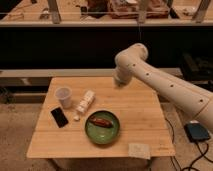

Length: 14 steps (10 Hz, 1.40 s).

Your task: Move the arm in a circular motion

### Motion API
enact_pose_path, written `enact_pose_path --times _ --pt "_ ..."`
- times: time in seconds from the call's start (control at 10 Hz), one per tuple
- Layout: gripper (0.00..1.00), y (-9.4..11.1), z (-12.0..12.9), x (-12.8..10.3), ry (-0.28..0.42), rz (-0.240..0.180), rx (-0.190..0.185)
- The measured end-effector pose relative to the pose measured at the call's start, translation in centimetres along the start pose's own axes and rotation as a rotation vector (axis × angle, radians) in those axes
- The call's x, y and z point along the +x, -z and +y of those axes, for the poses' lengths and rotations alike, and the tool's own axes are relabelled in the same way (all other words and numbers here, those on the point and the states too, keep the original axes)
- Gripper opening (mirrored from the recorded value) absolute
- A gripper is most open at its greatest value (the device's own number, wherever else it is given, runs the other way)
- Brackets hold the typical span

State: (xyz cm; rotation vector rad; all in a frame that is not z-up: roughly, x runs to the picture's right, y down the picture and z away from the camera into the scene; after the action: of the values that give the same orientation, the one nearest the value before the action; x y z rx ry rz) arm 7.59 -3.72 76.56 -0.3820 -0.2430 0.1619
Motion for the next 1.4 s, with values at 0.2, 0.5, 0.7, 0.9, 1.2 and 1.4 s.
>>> enact_pose_path --times 0.2,0.5,0.7,0.9,1.2,1.4 --pt "0.0 0.5 -1.5 1.3 -0.03 -0.063 0.026" --pt "0.0 1.6 -0.3 5.7 -0.104 0.085 0.012" --pt "0.0 2.6 3.2 8.3 -0.17 0.19 -0.015" --pt "0.0 3.9 8.0 11.3 -0.259 0.241 -0.042" --pt "0.0 3.8 16.5 13.4 -0.341 0.3 -0.124" --pt "0.0 2.6 22.2 11.3 -0.241 0.362 -0.194"
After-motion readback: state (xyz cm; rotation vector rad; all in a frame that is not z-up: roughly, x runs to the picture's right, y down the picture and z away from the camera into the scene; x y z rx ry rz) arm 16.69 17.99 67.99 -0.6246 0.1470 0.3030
